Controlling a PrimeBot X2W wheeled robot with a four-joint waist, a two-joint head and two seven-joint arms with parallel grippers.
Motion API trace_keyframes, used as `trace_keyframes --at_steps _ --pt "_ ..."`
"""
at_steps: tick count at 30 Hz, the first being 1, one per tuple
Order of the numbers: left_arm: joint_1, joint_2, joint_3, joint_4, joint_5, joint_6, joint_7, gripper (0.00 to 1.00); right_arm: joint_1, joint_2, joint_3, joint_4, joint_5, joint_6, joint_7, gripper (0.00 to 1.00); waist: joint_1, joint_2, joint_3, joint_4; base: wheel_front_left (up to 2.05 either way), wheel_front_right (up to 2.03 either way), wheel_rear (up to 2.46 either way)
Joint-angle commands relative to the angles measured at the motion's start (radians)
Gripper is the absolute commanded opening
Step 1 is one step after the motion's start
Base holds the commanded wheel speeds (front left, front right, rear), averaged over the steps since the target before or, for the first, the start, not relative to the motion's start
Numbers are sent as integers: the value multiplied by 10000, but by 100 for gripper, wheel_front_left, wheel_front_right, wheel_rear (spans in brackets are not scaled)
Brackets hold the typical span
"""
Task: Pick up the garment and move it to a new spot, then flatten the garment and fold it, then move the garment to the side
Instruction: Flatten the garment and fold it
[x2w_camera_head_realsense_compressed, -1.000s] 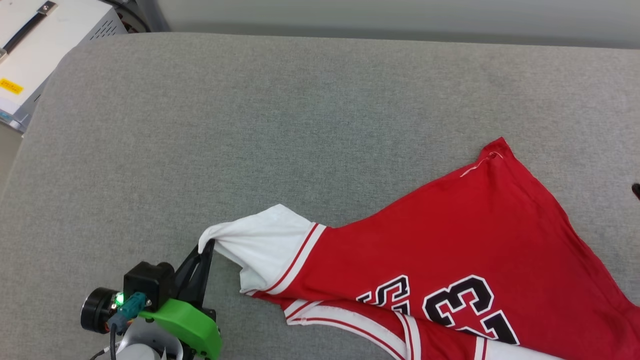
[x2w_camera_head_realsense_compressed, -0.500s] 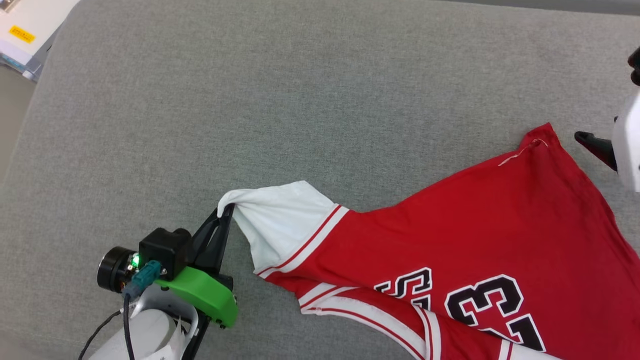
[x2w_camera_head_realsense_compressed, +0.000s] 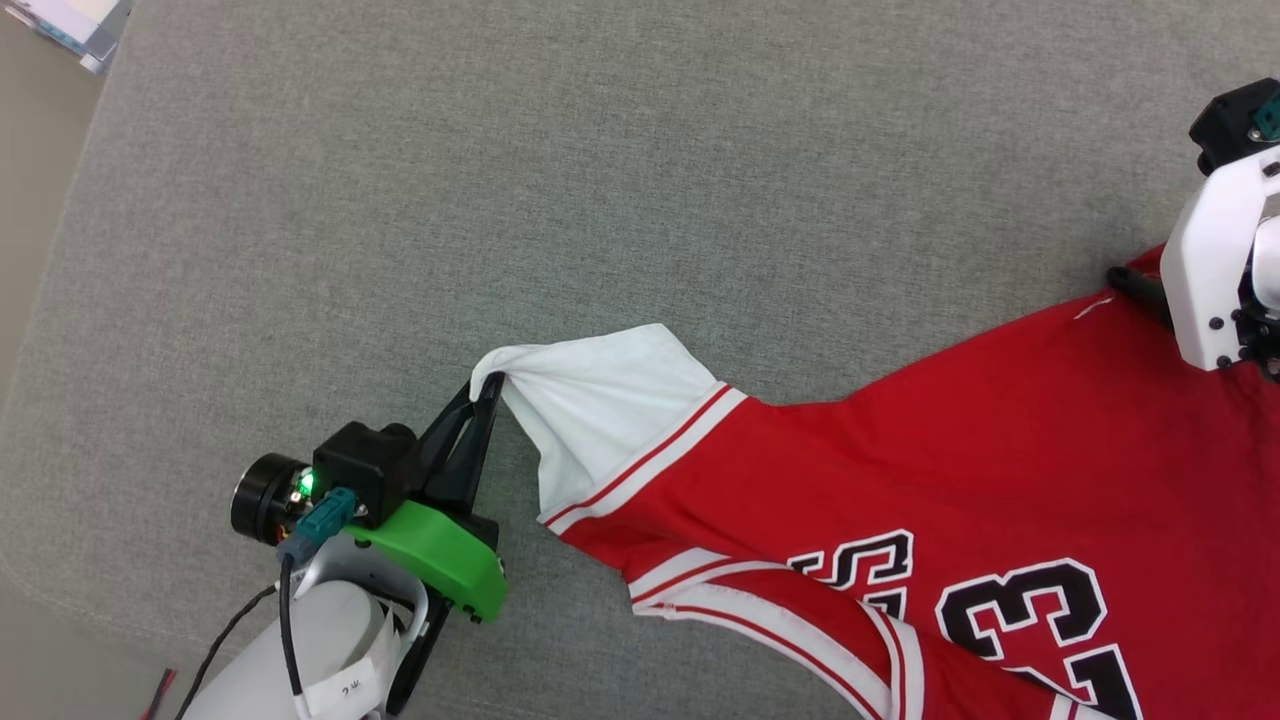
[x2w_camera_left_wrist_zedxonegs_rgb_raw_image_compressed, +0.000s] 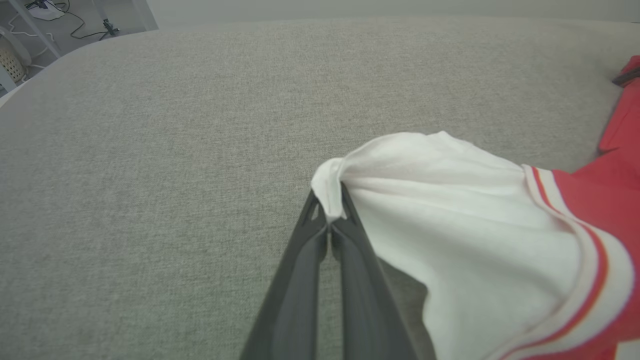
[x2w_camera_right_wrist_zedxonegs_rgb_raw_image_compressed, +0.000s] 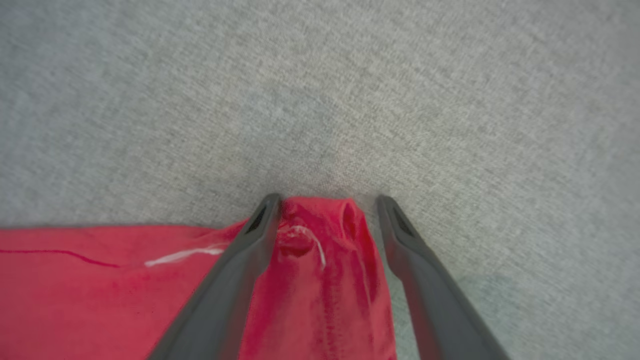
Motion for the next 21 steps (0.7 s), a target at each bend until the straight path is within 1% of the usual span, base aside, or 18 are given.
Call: trace_keyframes --at_steps 1,3,4,9,14,21 --pt "-235 -103 45 98 83 -83 -78 0 510 204 580 471 282 6 15 100 1 57 72 95 0 0 0" --pt "-257 -174 67 204 106 -130 -87 0 504 113 825 560 497 6 -254 4 1 57 20 65 0 0 0" --pt "-258 -195 72 249 118 -156 -90 0 461 77 873 590 602 6 -409 0 1 57 -19 46 0 0 0" --pt "-218 -240 114 478 201 -266 -100 0 41 -248 1048 531 801 6 -1690 0 1 57 -492 -95 0 0 0" --pt "-268 -212 249 503 271 -302 -105 0 99 -636 969 -70 1108 6 -3219 0 1 57 -1217 -232 0 0 0" --pt "-784 118 557 189 381 -292 -59 0 405 -1150 517 -957 1308 6 -4558 0 1 57 -2039 -600 0 0 0"
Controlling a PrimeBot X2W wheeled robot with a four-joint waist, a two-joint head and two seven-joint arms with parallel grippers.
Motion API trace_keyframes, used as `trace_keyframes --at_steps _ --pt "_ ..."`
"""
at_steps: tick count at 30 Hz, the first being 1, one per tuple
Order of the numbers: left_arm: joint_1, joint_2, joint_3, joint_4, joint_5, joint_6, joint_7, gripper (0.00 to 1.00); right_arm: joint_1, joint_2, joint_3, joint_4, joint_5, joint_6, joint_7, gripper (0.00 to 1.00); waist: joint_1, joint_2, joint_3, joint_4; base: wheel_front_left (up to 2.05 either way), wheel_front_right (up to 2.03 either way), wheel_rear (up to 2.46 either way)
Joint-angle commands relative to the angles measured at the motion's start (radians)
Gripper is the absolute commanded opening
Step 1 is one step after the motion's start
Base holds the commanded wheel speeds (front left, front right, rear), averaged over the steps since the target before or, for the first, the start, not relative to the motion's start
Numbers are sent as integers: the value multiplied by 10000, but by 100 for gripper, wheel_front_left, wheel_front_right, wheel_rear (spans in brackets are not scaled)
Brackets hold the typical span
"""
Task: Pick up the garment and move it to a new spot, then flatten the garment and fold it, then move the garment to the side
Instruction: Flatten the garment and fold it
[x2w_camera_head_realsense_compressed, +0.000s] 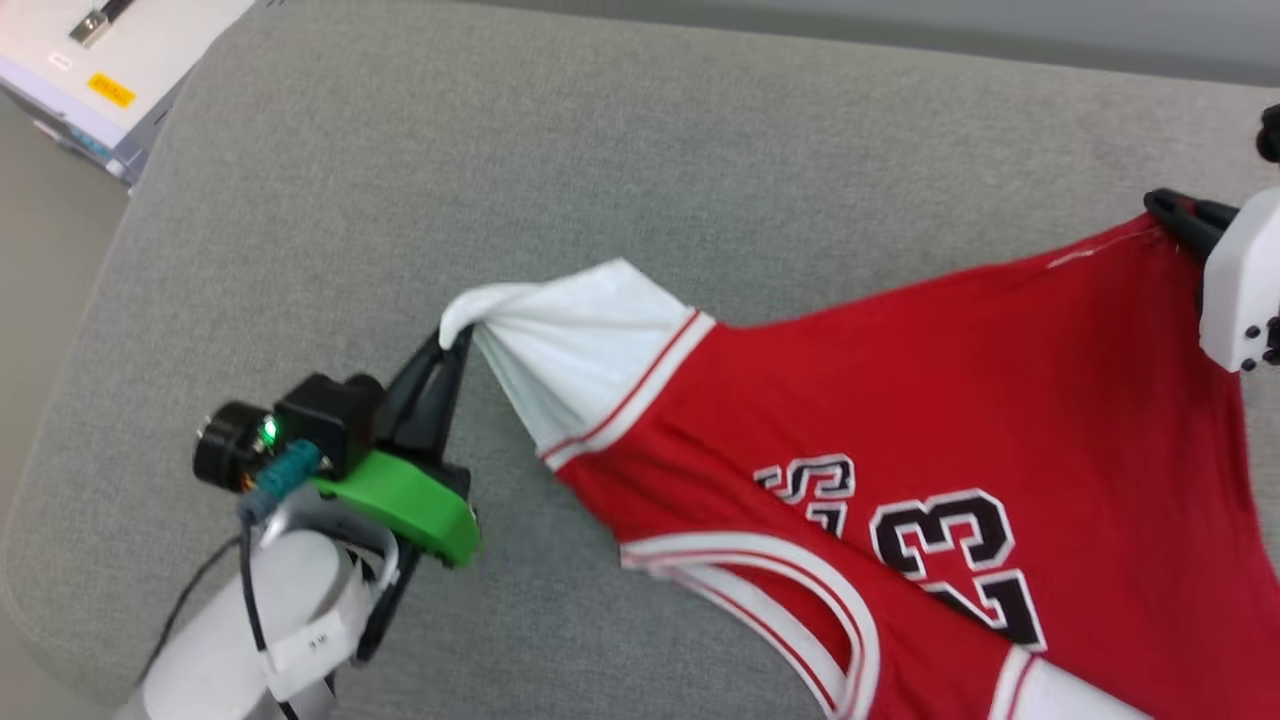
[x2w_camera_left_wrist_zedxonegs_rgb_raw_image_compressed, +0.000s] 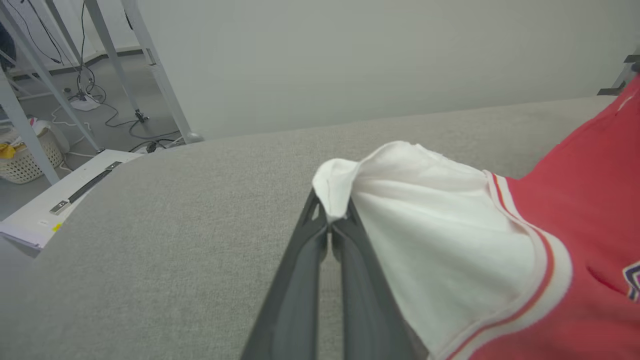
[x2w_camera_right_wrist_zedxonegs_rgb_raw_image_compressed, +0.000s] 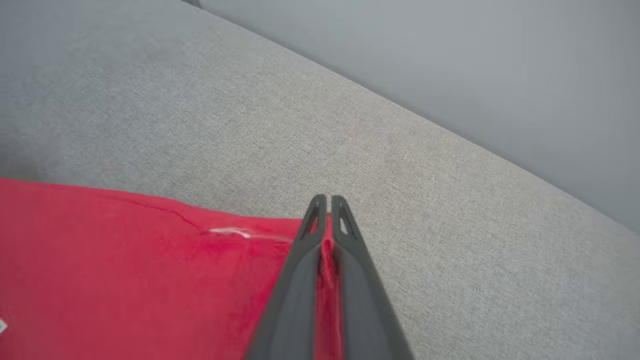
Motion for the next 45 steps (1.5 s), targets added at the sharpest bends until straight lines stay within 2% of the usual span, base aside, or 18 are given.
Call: trace_keyframes --at_steps 1,12,14,20,26,36,40,45 --pt "-413 158 142 -125 156 -41 15 0 161 -92 -129 -199 46 -6 -220 0 0 57 -561 -377 0 0 0" --pt "-2388 940 662 -1116 511 -125 840 0 64 -23 -1270 -1644 -404 -6 -956 0 0 57 -856 -1039 0 0 0" --pt "-3553 1029 785 -1244 603 -381 1203 0 -258 207 -1760 -2041 -846 -6 -961 0 0 57 -578 -1236 0 0 0" --pt "-5866 902 937 -885 830 -864 1619 0 -1504 728 -2369 -2101 -1712 -6 -805 0 0 57 375 -1479 0 0 0" --pt "-8672 599 985 -220 1262 -1382 1951 0 -3689 1064 -2797 -1669 -2670 -6 -704 0 0 57 1591 -1590 0 0 0" --pt "-13129 -33 980 1702 1738 -2007 1791 0 -7771 1085 -2378 -421 -4021 -6 -1008 0 0 57 2996 -1545 0 0 0" --pt "-14385 -123 950 2488 1786 -2127 1682 0 -9150 1169 -2146 390 -4286 -6 -1442 0 0 57 3309 -1528 0 0 0" --pt "-15272 -179 718 3616 1790 -2227 1394 0 -10149 1413 -1771 1589 -4415 -6 -2039 0 0 57 3586 -1538 0 0 0"
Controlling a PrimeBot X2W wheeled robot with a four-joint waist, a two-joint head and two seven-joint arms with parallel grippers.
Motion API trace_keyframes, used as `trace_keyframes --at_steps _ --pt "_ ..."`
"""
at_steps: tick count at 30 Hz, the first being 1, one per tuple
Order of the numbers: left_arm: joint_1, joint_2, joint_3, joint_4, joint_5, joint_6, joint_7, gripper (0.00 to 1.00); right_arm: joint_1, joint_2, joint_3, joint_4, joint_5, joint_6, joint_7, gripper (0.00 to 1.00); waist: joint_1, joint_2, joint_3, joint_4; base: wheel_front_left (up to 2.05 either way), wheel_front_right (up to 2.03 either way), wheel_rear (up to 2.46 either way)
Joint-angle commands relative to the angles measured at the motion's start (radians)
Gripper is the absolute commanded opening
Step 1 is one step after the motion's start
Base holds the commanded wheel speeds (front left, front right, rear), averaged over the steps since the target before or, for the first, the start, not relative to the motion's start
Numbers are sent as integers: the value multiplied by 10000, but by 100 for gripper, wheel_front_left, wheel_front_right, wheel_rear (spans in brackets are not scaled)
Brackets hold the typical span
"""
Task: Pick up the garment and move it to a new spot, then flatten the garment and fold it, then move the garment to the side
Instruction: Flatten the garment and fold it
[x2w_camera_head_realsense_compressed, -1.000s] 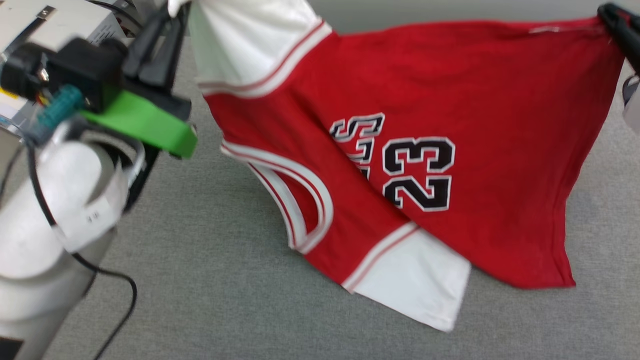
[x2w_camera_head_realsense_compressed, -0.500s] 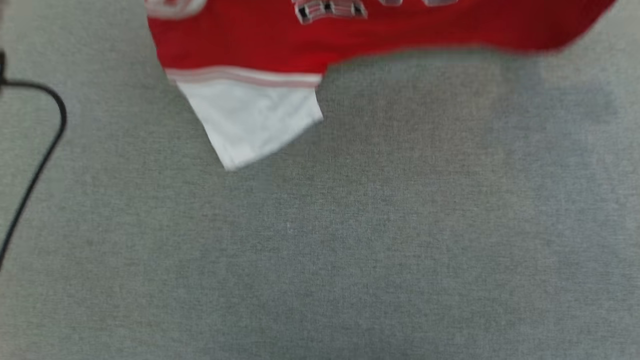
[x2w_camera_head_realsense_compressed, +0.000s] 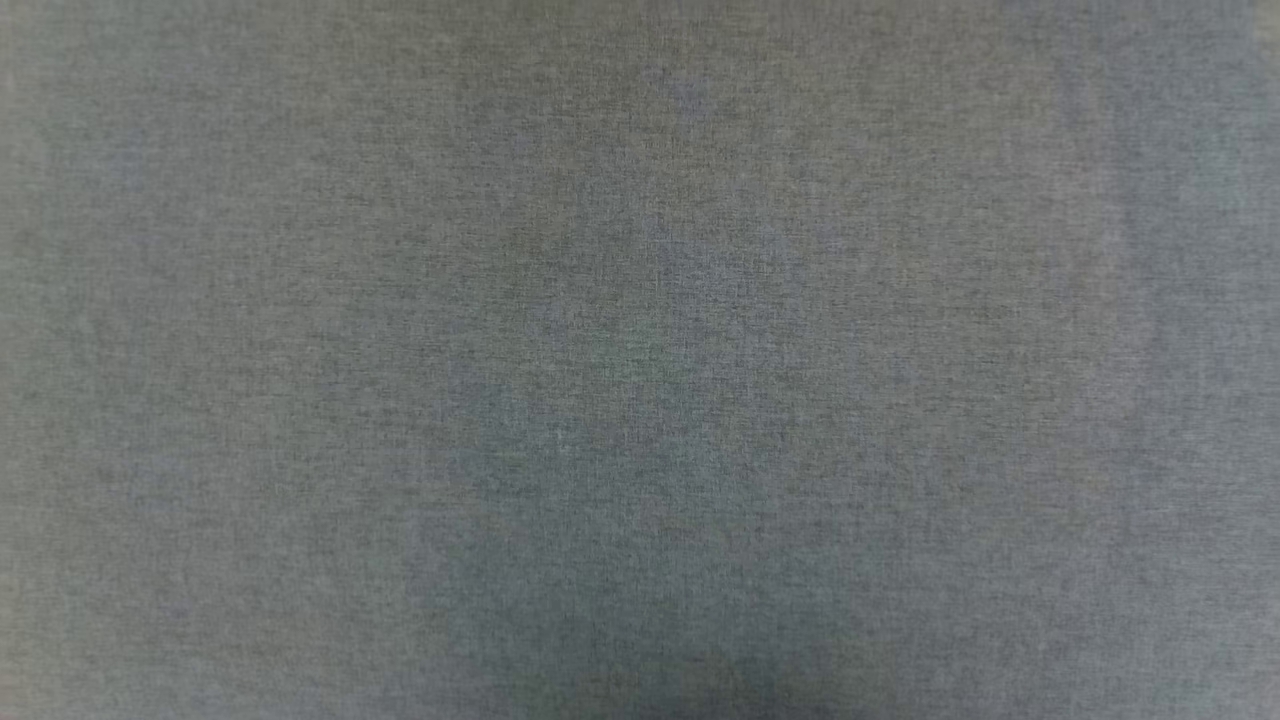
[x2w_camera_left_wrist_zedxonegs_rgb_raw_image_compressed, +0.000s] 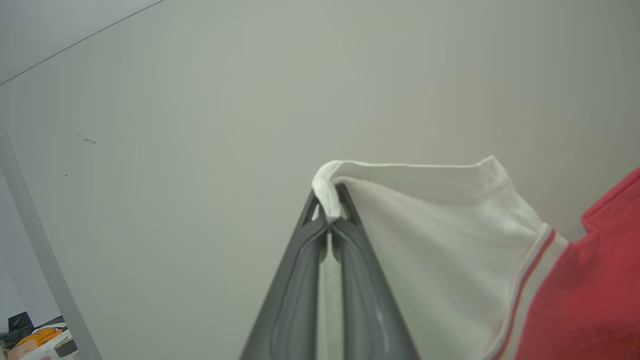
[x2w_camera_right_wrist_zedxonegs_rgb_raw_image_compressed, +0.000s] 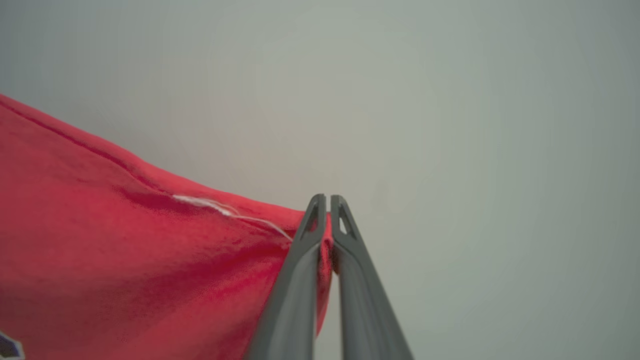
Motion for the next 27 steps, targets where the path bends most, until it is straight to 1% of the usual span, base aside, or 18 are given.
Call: trace_keyframes --at_steps 1,4,8,12,17,20,23,27 --pt "-160 -70 -93 268 0 -40 -165 0 -148 87 117 319 -68 -6 -221 0 -2 57 247 21 0 0 0" --pt "-86 -130 -289 746 -94 -65 -454 0 -143 207 391 885 11 -6 -594 0 -2 57 362 57 0 0 0" --pt "425 -162 -585 1235 -274 -85 -838 0 262 323 926 1515 201 -6 -1094 0 -2 57 367 124 0 0 0" --pt "1349 -35 -655 1373 -571 -92 -1180 0 1013 435 1537 1917 540 -6 -1585 0 -2 57 212 146 0 0 0" --pt "3129 229 -918 1165 -661 -66 -1389 0 2240 544 2342 2081 1040 -6 -2097 0 -2 57 -330 119 0 0 0" --pt "4329 336 -1058 901 -707 88 -1450 0 3102 558 2758 2045 1388 -6 -2321 0 -2 57 -793 140 0 0 0" --pt "5804 440 -1054 470 -966 348 -1489 0 4139 506 3248 1870 1753 -6 -2496 0 -2 57 -1318 168 0 0 0" --pt "7870 671 -932 -233 -1337 880 -1516 0 5640 324 3739 1556 2271 -6 -2698 0 -2 57 -2099 246 0 0 0"
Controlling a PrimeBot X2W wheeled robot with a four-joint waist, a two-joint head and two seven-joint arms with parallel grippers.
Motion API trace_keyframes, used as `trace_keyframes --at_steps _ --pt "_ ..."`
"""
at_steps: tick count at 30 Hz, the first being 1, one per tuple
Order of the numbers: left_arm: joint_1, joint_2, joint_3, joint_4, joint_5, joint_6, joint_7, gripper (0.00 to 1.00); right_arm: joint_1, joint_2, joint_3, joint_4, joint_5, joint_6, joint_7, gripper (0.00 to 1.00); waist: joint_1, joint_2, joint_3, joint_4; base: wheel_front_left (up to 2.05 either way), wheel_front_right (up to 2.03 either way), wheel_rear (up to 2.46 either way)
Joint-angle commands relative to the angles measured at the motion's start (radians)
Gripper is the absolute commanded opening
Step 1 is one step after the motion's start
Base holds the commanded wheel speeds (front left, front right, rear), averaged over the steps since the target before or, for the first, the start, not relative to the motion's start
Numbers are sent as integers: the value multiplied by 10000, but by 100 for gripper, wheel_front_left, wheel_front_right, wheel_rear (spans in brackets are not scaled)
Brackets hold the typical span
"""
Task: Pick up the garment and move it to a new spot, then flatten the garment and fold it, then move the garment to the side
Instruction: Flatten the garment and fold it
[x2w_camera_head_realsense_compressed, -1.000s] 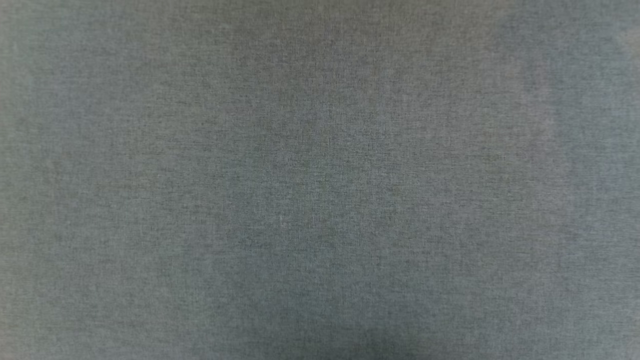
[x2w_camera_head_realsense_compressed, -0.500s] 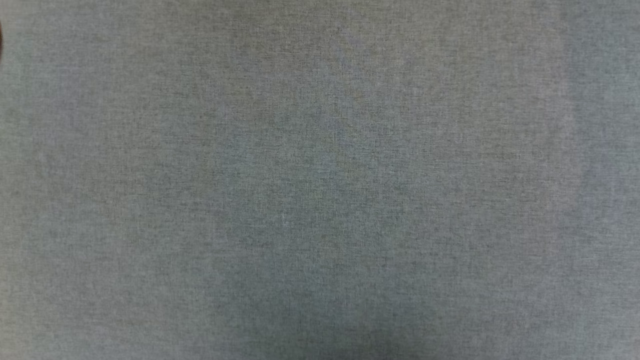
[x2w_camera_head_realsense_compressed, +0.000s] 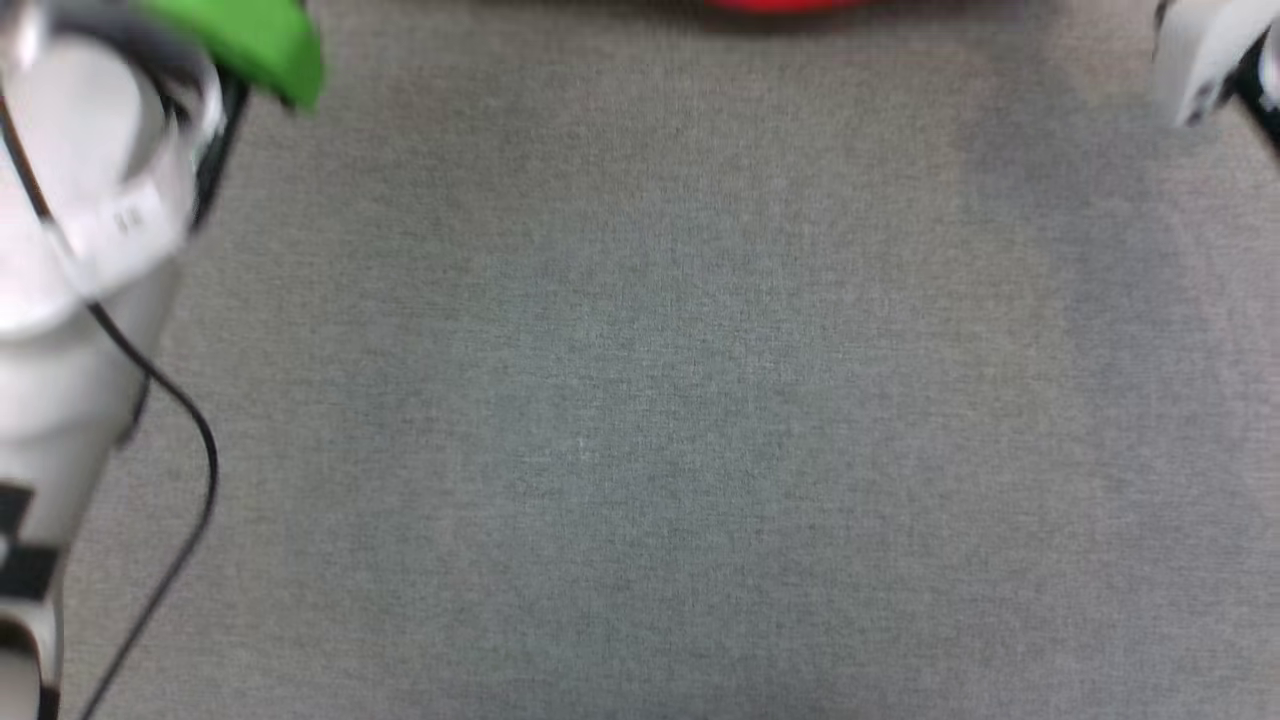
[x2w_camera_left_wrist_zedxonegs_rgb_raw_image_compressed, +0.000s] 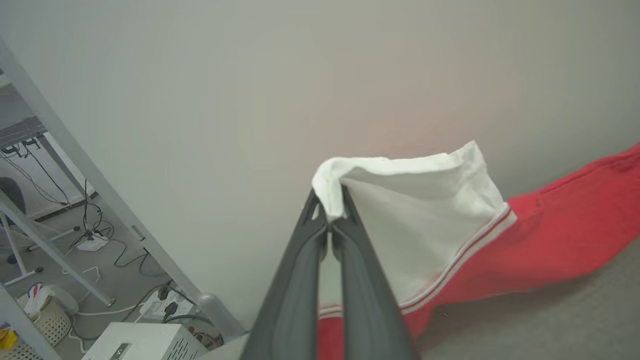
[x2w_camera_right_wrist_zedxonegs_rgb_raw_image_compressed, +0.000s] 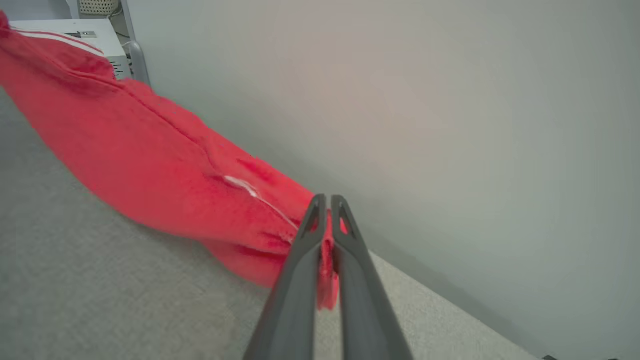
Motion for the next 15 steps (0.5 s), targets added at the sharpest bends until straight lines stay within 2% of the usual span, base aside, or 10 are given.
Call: trace_keyframes --at_steps 1,6,11,15 --pt "888 194 -32 -268 -133 185 -48 0 657 -148 197 -149 259 -7 -70 0 0 57 -1012 112 0 0 0" --pt "3581 528 -61 -1225 -740 766 -42 0 2519 -475 587 -527 770 -7 -126 0 0 57 -1891 161 0 0 0" --pt "6203 805 -228 -2196 -1352 1441 77 0 4460 -833 649 -943 1116 -7 -214 0 0 57 -2632 208 0 0 0" --pt "7910 1073 -427 -2769 -1766 1822 267 0 5892 -1110 467 -1347 1347 -7 -237 0 0 57 -3124 242 0 0 0"
